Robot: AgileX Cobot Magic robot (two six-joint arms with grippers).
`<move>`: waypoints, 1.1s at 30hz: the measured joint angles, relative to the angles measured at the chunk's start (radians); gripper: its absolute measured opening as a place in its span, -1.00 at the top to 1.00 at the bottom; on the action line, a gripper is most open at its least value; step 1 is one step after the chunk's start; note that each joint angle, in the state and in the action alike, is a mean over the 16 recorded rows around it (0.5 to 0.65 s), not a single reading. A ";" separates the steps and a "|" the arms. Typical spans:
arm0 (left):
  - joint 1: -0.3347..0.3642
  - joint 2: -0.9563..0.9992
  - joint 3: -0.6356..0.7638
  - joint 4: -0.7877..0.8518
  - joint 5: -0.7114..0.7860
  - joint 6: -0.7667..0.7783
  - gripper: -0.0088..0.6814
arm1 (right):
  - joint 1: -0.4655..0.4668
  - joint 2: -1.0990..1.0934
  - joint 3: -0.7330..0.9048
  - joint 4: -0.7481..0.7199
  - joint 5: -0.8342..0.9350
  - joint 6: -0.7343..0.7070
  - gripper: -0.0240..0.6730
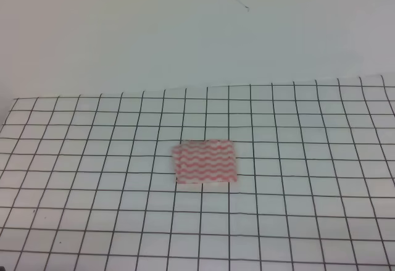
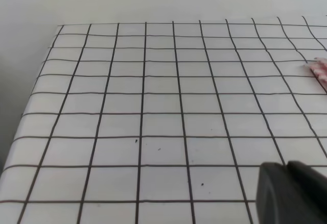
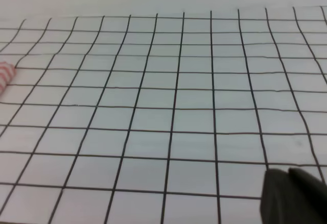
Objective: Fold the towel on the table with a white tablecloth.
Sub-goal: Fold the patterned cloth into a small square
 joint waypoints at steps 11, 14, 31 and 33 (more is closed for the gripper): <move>0.000 -0.001 0.004 0.001 -0.003 0.000 0.98 | 0.000 0.000 0.000 -0.063 -0.001 0.065 0.93; 0.000 -0.003 0.009 0.002 -0.006 0.000 0.98 | 0.000 0.000 0.000 -0.063 -0.002 0.064 0.93; 0.001 -0.007 0.020 0.004 -0.014 0.000 0.98 | 0.000 0.002 0.000 -0.063 -0.005 0.069 0.93; 0.001 -0.008 0.021 0.004 -0.015 0.000 0.98 | 0.000 0.002 0.000 -0.063 -0.005 0.069 0.93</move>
